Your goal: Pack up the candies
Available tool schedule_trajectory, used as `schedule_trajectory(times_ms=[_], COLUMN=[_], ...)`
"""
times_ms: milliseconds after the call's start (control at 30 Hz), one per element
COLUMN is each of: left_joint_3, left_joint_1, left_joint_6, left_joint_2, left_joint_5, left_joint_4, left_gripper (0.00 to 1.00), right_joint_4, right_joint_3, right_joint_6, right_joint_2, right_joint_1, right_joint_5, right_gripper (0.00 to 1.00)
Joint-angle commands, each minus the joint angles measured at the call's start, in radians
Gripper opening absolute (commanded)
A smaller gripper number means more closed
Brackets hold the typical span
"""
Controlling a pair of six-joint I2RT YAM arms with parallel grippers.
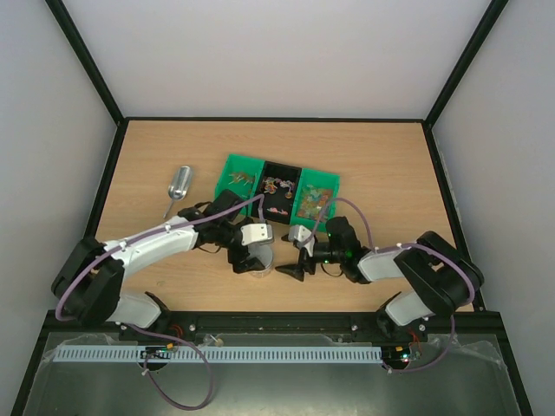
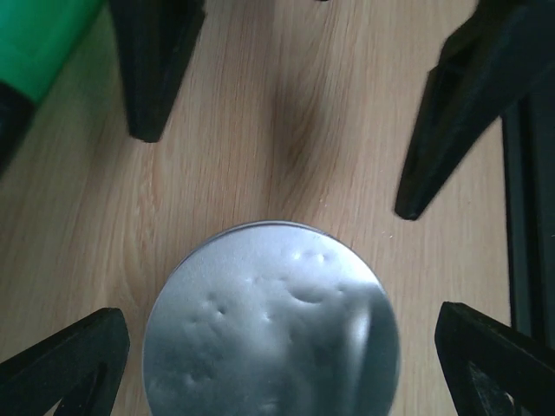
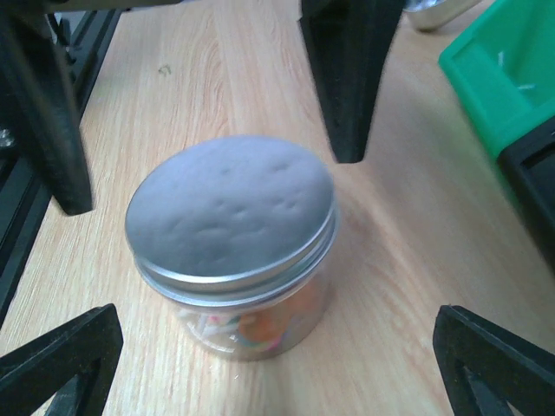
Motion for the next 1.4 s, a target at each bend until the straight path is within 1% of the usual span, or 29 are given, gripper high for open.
schedule_trajectory(times_ms=[0, 100, 200, 467, 533, 633, 733, 833, 933, 1000, 1100, 1167, 1267, 1367], left_joint_3=[0.039, 0.049, 0.061, 0.108, 0.136, 0.165, 0.207, 0.274, 0.332, 0.351, 0.331, 0.284, 0.240, 0.212], left_joint_1=[0.012, 0.021, 0.037, 0.120, 0.129, 0.137, 0.159, 0.188, 0.204, 0.226, 0.268, 0.303, 0.370, 0.483], left_joint_6=[-0.010, -0.020, -0.035, -0.080, -0.078, -0.085, -0.114, -0.141, -0.190, -0.222, -0.284, -0.336, -0.372, -0.409], left_joint_2=[-0.074, -0.111, -0.140, -0.188, -0.192, -0.207, -0.225, -0.213, -0.168, -0.138, -0.139, -0.172, -0.203, -0.224], left_joint_5=[0.047, 0.035, 0.020, -0.004, -0.030, -0.106, -0.159, -0.189, -0.253, -0.264, -0.262, -0.265, -0.247, -0.204], left_joint_4=[-0.077, -0.088, -0.101, -0.133, -0.148, -0.137, -0.125, -0.175, -0.236, -0.262, -0.243, -0.202, -0.175, -0.165], left_gripper=[0.99, 0.99, 0.99, 0.99, 0.99, 0.99, 0.99, 0.99, 0.99, 0.99, 0.99, 0.99, 0.99, 0.99], right_joint_4=[-0.180, -0.280, -0.344, -0.630, -0.679, -0.755, -0.840, -0.919, -0.954, -0.969, -0.986, -1.003, -1.046, -1.092], right_joint_3=[0.084, 0.136, 0.161, 0.320, 0.349, 0.388, 0.426, 0.459, 0.476, 0.486, 0.496, 0.500, 0.516, 0.522], right_joint_6=[0.015, 0.023, 0.036, 0.068, 0.091, 0.116, 0.127, 0.141, 0.168, 0.195, 0.247, 0.270, 0.294, 0.308], right_joint_2=[-0.067, -0.101, -0.142, -0.280, -0.315, -0.367, -0.422, -0.472, -0.511, -0.523, -0.535, -0.539, -0.539, -0.538], right_joint_1=[-0.042, -0.066, -0.087, -0.130, -0.148, -0.184, -0.219, -0.260, -0.291, -0.309, -0.359, -0.413, -0.514, -0.575], right_joint_5=[-0.083, -0.103, -0.113, -0.065, -0.042, 0.006, 0.098, 0.145, 0.178, 0.207, 0.214, 0.209, 0.171, 0.168], right_gripper=[0.99, 0.99, 0.99, 0.99, 0.99, 0.99, 0.98, 0.99, 0.99, 0.99, 0.99, 0.99, 0.99, 0.98])
